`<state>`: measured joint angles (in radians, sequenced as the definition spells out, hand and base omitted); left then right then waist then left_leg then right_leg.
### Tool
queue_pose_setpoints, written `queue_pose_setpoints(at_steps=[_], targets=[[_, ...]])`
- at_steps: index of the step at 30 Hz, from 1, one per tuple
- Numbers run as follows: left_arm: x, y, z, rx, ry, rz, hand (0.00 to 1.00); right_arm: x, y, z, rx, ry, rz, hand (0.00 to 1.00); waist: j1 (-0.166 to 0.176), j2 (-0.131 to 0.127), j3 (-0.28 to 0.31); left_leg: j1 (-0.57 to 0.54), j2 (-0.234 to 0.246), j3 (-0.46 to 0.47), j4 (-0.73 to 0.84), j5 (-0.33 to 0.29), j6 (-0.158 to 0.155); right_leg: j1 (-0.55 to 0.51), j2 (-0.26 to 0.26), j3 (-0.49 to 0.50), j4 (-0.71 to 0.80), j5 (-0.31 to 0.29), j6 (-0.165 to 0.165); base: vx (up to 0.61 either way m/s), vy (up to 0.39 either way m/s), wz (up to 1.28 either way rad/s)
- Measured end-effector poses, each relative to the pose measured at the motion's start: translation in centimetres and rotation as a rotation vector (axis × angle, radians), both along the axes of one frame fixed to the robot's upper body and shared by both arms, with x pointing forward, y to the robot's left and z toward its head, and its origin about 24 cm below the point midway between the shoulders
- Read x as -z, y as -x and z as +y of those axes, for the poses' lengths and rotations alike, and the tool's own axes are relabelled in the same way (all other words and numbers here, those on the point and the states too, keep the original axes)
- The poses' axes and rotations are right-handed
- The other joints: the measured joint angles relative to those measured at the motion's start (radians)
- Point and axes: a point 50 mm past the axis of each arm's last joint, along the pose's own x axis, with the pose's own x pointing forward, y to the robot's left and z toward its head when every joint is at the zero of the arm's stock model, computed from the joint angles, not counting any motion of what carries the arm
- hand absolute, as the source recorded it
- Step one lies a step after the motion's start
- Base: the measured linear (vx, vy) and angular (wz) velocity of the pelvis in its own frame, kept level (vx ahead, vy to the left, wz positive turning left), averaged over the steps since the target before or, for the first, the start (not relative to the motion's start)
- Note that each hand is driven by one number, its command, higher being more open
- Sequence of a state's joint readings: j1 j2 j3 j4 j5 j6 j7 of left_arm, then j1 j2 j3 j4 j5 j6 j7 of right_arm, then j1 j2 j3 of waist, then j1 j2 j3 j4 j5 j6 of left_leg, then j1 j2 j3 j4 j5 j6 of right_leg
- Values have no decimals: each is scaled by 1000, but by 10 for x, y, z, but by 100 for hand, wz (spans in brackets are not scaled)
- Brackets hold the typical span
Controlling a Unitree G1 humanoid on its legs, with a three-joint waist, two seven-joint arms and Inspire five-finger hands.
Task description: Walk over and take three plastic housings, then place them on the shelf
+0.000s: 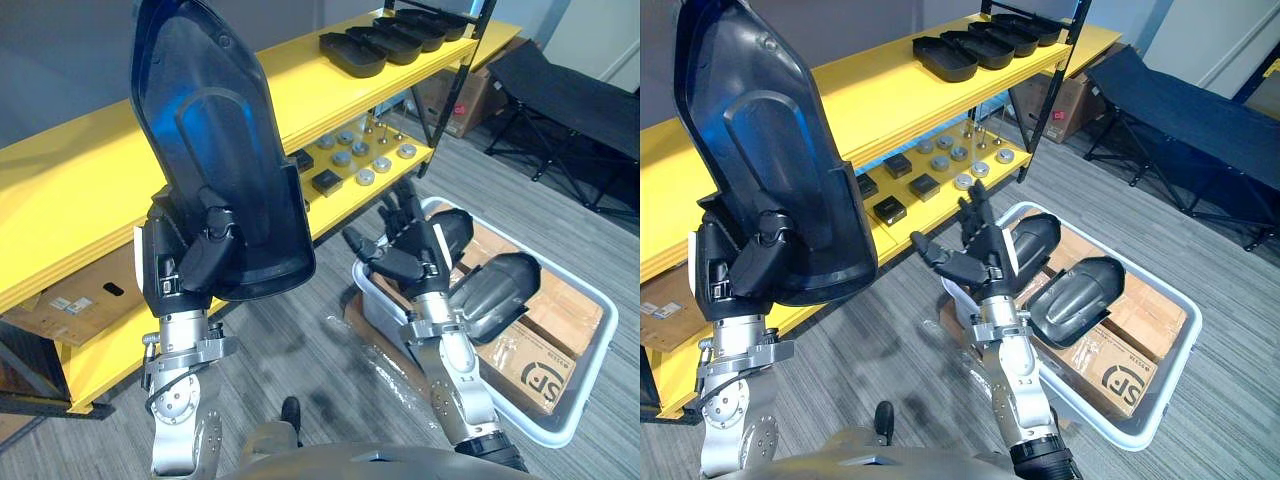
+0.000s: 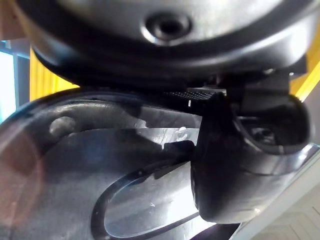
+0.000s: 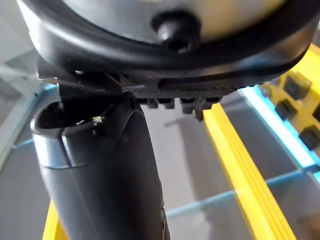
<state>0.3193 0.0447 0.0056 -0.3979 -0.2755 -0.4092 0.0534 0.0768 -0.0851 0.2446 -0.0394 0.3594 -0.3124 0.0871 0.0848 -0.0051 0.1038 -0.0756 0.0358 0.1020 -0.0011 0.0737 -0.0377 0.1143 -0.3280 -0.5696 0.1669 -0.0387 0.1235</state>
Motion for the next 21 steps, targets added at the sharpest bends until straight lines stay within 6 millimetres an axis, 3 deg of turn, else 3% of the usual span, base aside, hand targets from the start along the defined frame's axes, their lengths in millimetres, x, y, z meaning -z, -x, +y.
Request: queue_pose_setpoints(at_steps=[5,7,9,14,18,21], targets=[[0,-1,-3,20,57,-5,0,-6,-3,11,-104,66,-48,100,23,4,3,-21,13,-31,17,11,-15,32,46,-1,-66,-4,6,-32,-69,15],[1,-1,-3,21,75,-4,0,-9,-4,13,-122,71,-66,100,24,4,11,-21,21,-55,15,22,-27,45,58,-6,-61,-29,30,-86,-68,23],[1,-1,-3,25,86,-5,0,-10,-4,13,-134,76,-74,100,28,13,20,-22,32,-66,11,29,-34,45,70,-10,-50,-44,25,-104,-55,16],[1,-1,-2,23,86,-7,0,-10,-3,15,-139,80,-77,100,38,12,34,-61,37,-83,45,29,-31,17,65,-20,-10,-66,29,-88,-8,10],[1,-1,0,16,84,-9,0,-11,-3,14,-102,62,-78,100,61,1,50,-138,5,-93,186,-52,-9,15,16,-37,32,-85,55,2,85,18],[-1,1,8,-4,52,-14,0,-7,-1,10,-35,17,-51,100,71,-39,67,-152,-37,53,421,-195,71,69,-79,-57,116,-106,91,160,217,36]])
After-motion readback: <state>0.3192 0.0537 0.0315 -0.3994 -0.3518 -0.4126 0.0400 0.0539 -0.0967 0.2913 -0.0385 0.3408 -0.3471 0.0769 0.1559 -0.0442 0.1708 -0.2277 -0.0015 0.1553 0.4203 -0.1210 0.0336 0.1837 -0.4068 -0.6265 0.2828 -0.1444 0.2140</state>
